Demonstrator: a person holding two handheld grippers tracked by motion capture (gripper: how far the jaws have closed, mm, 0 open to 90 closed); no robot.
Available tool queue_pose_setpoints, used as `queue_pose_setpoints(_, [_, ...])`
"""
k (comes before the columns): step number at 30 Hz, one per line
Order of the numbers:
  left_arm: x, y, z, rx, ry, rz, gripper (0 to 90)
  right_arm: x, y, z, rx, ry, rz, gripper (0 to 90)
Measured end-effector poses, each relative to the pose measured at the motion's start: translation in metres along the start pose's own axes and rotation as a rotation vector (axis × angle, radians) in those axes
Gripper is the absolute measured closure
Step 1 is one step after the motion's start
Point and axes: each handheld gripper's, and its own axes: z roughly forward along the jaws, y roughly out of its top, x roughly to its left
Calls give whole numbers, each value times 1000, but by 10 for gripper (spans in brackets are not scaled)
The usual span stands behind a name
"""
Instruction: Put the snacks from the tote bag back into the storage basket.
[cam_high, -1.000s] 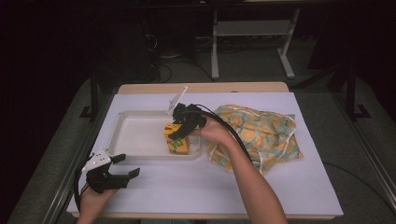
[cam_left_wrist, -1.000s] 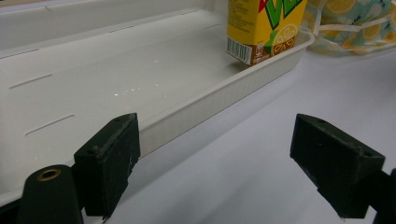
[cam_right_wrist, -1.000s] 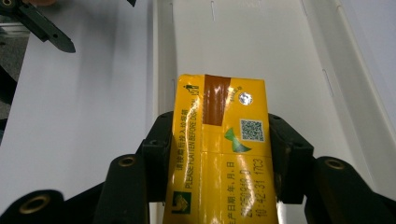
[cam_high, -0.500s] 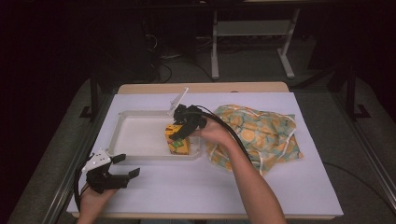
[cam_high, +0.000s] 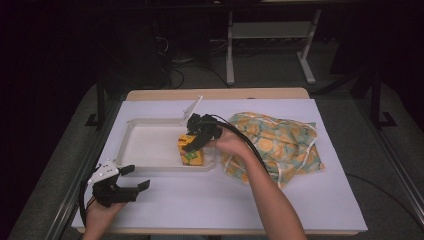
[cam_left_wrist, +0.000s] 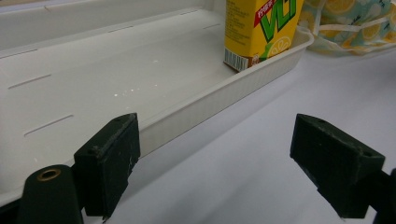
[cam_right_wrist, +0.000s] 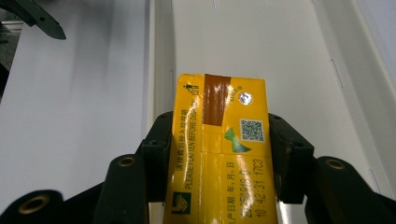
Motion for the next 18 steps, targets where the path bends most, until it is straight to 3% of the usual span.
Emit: queue_pose_setpoints(18, [0, 0, 0, -1, 0, 0, 154, 1, -3, 0, 2, 19, -5, 490])
